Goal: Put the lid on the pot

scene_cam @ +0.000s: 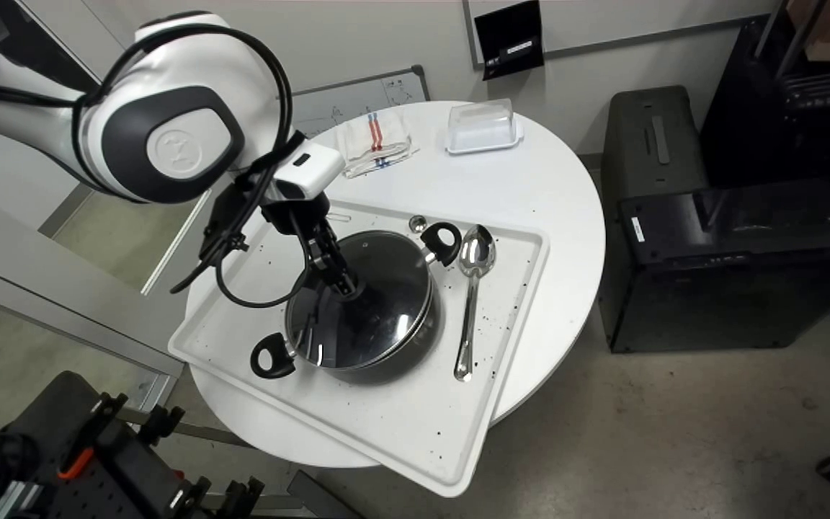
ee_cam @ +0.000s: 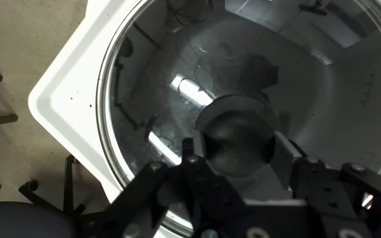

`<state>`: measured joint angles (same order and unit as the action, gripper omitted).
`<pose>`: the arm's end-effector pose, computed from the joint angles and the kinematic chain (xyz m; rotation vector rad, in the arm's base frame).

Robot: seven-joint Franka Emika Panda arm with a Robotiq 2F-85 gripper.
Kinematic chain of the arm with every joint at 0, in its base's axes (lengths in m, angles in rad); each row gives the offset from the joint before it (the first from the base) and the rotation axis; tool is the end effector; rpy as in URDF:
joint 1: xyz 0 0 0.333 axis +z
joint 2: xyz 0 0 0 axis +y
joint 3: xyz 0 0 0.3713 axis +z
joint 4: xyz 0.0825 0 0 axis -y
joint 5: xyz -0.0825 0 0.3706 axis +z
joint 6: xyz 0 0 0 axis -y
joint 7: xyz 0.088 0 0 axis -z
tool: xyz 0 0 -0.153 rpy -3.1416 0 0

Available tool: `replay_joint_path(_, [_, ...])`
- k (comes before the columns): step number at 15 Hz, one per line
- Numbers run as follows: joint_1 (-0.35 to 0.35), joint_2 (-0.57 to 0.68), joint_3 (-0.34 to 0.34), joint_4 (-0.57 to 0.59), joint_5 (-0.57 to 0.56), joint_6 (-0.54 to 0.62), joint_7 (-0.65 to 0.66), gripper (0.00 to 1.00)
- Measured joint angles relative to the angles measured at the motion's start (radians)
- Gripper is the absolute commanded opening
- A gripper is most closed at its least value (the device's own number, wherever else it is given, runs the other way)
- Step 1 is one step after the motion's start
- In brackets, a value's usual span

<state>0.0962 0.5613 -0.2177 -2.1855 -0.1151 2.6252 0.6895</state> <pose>0.5529 -0.0719 0.1378 2.7776 -0.9847 -0.0920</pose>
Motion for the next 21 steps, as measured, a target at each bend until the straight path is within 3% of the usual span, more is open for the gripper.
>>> replay_joint_path(21, [0.001, 0.020, 0.001, -0.001, 0.033, 0.043, -0.002, 0.25])
